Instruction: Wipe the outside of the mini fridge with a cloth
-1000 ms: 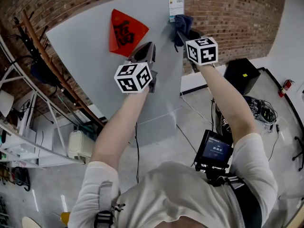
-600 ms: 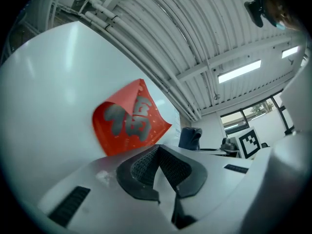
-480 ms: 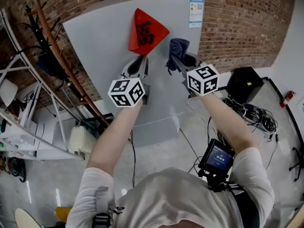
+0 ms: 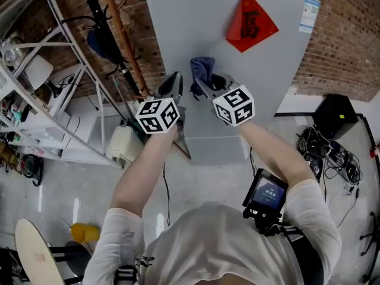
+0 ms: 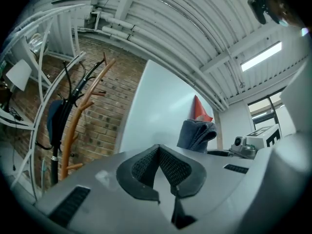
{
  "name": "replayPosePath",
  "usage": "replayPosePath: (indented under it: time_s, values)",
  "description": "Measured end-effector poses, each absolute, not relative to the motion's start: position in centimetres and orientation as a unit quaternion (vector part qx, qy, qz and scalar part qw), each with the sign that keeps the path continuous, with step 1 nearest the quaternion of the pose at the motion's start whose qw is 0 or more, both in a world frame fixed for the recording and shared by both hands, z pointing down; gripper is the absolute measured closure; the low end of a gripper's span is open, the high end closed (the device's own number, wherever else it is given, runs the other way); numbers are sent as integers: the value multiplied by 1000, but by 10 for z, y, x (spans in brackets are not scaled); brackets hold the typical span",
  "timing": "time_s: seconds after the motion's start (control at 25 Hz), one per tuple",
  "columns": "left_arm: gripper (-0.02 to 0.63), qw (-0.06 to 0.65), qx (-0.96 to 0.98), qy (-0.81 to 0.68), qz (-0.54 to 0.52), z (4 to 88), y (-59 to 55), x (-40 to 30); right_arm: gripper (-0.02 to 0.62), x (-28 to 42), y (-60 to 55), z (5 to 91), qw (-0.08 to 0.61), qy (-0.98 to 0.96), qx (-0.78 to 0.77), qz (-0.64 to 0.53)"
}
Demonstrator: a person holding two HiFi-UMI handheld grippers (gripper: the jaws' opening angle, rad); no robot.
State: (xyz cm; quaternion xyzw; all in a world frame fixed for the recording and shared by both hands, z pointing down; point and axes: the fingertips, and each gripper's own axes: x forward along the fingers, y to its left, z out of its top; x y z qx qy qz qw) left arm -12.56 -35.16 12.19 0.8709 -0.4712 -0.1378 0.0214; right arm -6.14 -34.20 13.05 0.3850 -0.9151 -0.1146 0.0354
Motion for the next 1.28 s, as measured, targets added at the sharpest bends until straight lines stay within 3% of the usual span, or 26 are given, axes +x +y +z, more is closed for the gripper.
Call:
replayPosePath:
  time_s: [0.24,0.6,1.28]
  values:
    - [606,33,853,-503,-134,135,-348,-191,512,-141,-366,143,50,-919,377,-105]
    - [606,31,856,-501,-125,142,-351,-210,512,-154,-388,157,72,-905,408,-99]
    - [606,62,897,-423,-113,163,-362,-91,512,-24,-375,165,85,-867,480,-107]
